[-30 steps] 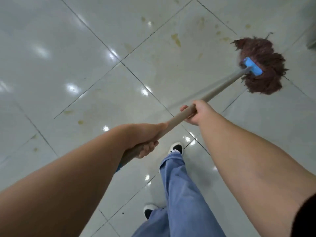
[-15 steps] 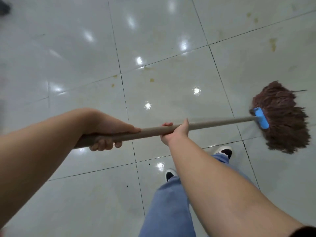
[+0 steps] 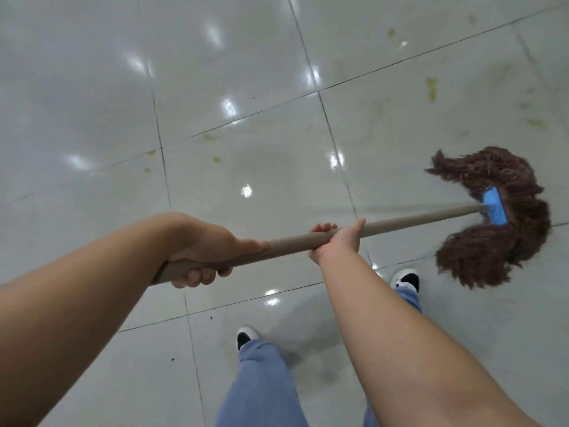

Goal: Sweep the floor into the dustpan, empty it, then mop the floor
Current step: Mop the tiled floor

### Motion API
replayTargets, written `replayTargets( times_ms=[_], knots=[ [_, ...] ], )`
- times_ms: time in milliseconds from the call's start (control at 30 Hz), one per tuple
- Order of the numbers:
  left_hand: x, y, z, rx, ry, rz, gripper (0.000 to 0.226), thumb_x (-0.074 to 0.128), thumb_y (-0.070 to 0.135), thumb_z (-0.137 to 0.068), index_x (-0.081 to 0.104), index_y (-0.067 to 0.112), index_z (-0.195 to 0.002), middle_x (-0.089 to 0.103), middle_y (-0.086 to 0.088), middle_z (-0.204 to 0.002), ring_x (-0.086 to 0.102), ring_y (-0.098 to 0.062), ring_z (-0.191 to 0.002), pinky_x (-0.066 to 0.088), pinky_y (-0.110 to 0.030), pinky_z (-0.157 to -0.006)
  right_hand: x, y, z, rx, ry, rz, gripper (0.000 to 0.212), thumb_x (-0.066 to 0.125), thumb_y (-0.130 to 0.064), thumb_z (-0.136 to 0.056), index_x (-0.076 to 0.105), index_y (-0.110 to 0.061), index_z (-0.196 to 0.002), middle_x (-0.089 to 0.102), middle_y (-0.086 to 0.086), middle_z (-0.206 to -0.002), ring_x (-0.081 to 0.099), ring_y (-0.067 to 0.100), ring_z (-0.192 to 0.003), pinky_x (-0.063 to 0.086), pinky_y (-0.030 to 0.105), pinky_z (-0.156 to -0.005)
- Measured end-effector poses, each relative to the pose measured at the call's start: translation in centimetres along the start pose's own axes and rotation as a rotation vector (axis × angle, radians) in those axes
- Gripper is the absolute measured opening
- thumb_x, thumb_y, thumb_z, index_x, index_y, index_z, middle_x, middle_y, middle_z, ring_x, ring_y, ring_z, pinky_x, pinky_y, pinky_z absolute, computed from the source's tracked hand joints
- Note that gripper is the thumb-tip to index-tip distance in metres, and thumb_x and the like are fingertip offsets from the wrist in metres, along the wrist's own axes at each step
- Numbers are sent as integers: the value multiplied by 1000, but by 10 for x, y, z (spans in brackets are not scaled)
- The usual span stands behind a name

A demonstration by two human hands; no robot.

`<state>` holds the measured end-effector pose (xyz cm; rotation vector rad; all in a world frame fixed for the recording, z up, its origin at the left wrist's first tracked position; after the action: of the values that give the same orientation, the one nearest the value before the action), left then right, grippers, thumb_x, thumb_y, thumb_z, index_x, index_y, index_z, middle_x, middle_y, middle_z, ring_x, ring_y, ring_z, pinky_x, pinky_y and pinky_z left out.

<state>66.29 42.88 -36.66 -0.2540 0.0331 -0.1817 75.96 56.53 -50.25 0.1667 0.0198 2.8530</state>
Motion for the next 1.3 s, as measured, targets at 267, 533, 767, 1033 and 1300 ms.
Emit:
replayTargets(
  times_ms=[267, 533, 767, 1033, 1300],
  knots=[
    [59, 345, -8, 249, -83, 31, 64, 32, 75, -83, 42, 12, -72, 36, 4, -30, 31, -11, -23, 31, -7, -37, -34, -349, -49, -239, 147, -32, 56, 35, -65, -90, 44, -10, -82, 47, 3, -58, 43, 15, -44, 42, 13, -40],
    [96, 560, 31, 367, -141, 92, 56, 38, 69, -84, 37, 14, -77, 37, 2, -29, 31, -10, -19, 33, -11, -32, -55, -564, -40, -468, 106, -38, 24, 51, -33, -97, 47, -9, -96, 49, 9, -81, 52, 21, -57, 49, 19, -34],
    [92, 553, 23, 355, -125, 23, 59, 28, 69, -87, 33, 14, -68, 31, 3, -29, 26, -10, -19, 30, -5, -36, -41, -552, -56, -414, 94, -34, 24, 40, -31, -101, 40, -8, -93, 47, 10, -65, 48, 18, -40, 48, 19, -36],
    [48, 424, -7, 263, -251, 72, 67, 32, 80, -77, 36, 15, -61, 33, 6, -33, 29, -7, -23, 27, -6, -35, -8, -430, -61, -383, 177, 164, 26, 26, -25, -100, 35, -13, -79, 39, 5, -61, 32, 10, -17, 34, 8, -34],
    [-13, 216, -20, 151, -202, 102, 68, 33, 81, -75, 39, 14, -65, 32, 5, -35, 27, -8, -25, 27, -7, -35, 37, -216, -49, -304, 145, 193, 23, 31, -34, -99, 38, -12, -101, 40, 4, -58, 35, 13, -41, 36, 12, -36]
  ],
)
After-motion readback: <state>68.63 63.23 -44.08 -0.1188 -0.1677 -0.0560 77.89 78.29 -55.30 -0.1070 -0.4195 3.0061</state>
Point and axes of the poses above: each hand's wrist, its own z-axis away from the middle knuckle, its own x-axis out of the palm, y = z × x, the point moved 7 cm from there along -z, towards the middle knuckle
